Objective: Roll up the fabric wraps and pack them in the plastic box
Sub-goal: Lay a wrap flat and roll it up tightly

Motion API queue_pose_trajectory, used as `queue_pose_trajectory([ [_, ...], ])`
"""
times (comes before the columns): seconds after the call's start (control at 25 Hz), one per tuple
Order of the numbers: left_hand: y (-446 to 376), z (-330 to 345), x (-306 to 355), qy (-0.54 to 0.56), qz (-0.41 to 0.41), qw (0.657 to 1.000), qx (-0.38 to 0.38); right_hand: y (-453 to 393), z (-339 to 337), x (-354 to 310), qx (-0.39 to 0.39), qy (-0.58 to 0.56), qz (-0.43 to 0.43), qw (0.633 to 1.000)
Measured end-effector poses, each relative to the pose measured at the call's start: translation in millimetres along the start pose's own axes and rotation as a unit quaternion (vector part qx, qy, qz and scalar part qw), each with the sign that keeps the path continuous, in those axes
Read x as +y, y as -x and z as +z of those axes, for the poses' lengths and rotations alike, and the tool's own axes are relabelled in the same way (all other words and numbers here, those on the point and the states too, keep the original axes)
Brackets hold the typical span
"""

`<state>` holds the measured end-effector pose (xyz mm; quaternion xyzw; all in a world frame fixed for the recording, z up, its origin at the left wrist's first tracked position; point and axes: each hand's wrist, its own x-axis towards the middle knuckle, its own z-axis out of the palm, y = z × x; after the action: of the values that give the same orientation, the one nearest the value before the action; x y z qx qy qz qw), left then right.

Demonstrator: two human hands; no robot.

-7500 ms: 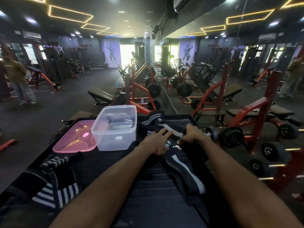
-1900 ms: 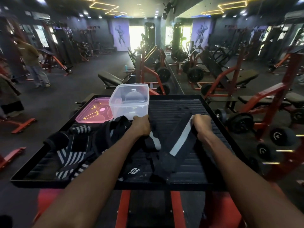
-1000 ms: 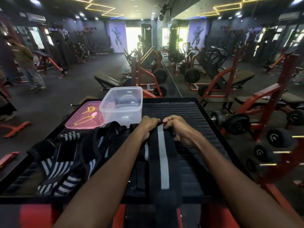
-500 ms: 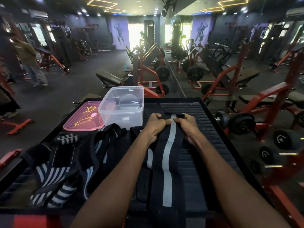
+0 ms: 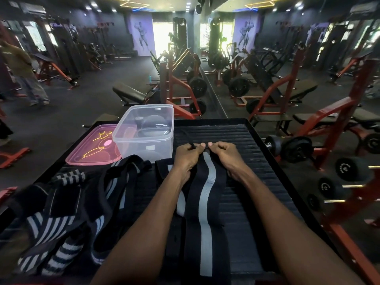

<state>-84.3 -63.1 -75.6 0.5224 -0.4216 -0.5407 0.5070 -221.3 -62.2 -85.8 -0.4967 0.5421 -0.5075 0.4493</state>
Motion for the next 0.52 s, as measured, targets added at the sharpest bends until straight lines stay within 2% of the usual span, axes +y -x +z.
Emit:
queue_pose_trajectory([
  [0.12,-0.3,-3.4,1.9,-0.019,0.006,1.000,-0.013,-1.0,-2.0,0.6,0.013,0.033,-0.043,0.998],
  [0.32,0.7,-7.7,-0.7,-0.063,0.039,0.997,-0.017,-2.7,-8.4,1.2,-0.004,0.054,-0.066,0.996],
  [0.52,-2.4,-5.4,0.6,-0.076,0.055,0.995,-0.016,-3.9,-11.7,1.5,-0.018,0.034,-0.083,0.996],
])
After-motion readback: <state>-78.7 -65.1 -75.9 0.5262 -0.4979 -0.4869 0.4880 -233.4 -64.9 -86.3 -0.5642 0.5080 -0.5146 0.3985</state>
